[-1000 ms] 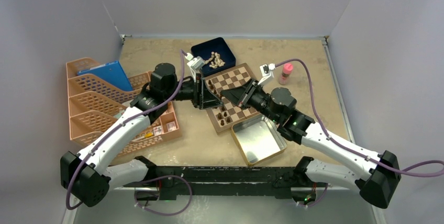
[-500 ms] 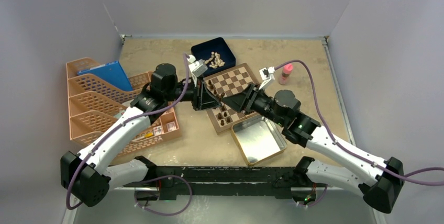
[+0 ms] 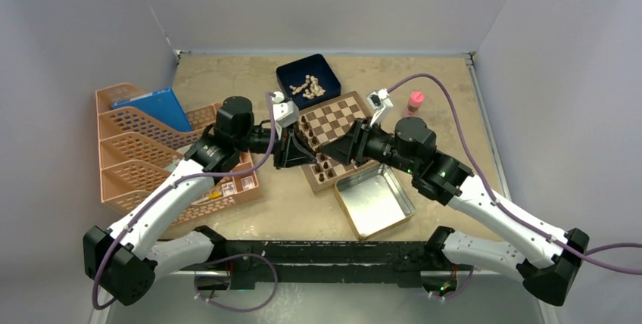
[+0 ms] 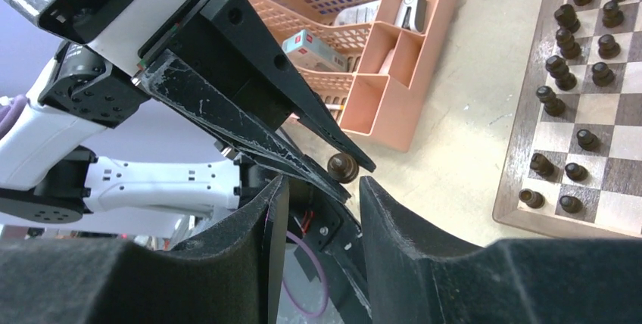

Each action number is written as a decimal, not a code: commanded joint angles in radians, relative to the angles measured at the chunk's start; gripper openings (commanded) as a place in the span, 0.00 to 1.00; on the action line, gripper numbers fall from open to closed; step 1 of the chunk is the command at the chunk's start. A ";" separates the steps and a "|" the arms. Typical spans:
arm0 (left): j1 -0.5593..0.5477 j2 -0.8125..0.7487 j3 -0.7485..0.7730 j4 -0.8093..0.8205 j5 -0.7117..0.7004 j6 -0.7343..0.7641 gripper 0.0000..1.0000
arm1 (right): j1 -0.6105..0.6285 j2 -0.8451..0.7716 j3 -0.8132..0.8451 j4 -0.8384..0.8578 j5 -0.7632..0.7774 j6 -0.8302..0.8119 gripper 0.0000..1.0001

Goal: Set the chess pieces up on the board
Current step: Place the chess piece on the chessboard.

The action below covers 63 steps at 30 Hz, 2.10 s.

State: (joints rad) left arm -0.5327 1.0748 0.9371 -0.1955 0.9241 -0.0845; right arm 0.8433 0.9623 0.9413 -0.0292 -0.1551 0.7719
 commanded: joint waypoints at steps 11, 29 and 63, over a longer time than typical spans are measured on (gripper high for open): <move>0.000 -0.042 -0.029 0.002 0.071 0.080 0.00 | -0.002 0.096 0.093 -0.024 -0.149 -0.077 0.31; -0.001 -0.040 -0.030 -0.021 0.059 0.126 0.00 | -0.003 0.117 0.089 0.016 -0.145 -0.088 0.20; 0.000 -0.093 -0.086 -0.115 -0.012 0.150 0.03 | -0.008 0.052 0.112 0.031 -0.128 -0.141 0.00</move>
State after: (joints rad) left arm -0.5465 0.9779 0.8684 -0.2169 0.8883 -0.0124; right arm 0.8551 1.0523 0.9871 -0.0715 -0.2520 0.6788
